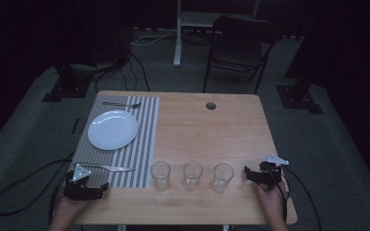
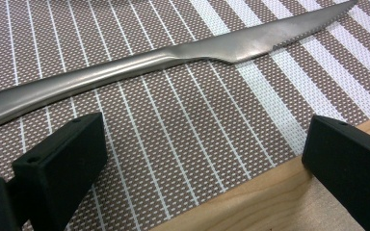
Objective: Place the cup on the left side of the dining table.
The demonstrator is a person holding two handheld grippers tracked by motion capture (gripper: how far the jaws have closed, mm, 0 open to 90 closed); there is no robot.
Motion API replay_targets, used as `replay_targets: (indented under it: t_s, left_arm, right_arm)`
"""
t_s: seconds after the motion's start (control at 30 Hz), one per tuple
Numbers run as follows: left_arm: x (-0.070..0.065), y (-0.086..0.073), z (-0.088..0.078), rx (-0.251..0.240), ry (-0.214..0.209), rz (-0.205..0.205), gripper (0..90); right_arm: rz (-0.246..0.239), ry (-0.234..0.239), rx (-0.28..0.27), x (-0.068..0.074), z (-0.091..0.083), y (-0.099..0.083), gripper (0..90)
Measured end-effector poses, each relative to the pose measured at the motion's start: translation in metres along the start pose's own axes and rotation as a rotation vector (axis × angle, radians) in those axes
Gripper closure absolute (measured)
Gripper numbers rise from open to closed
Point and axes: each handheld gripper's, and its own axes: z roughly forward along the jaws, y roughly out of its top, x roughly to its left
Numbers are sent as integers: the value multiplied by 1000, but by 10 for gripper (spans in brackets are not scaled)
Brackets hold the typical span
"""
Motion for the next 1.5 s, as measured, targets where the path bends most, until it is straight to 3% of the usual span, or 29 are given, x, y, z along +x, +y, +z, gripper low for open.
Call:
replay_targets:
  t_s: [1.0, 1.2, 1.33, 1.5]
  left_arm:
    - [0, -1, -2, 1, 0, 3, 29]
    - [-2, -2, -5, -18, 3, 12, 29]
    - [-5, -3, -5, -16, 0, 39, 29]
    - [-8, -1, -6, -19, -8, 29, 29]
  right_arm:
    - [-2, 2, 0, 0, 0, 0, 121]
    - [0, 1, 0, 0, 0, 0, 121]
    - [0, 1, 0, 0, 0, 0, 122]
    - [2, 0, 0, 0, -1, -1, 121]
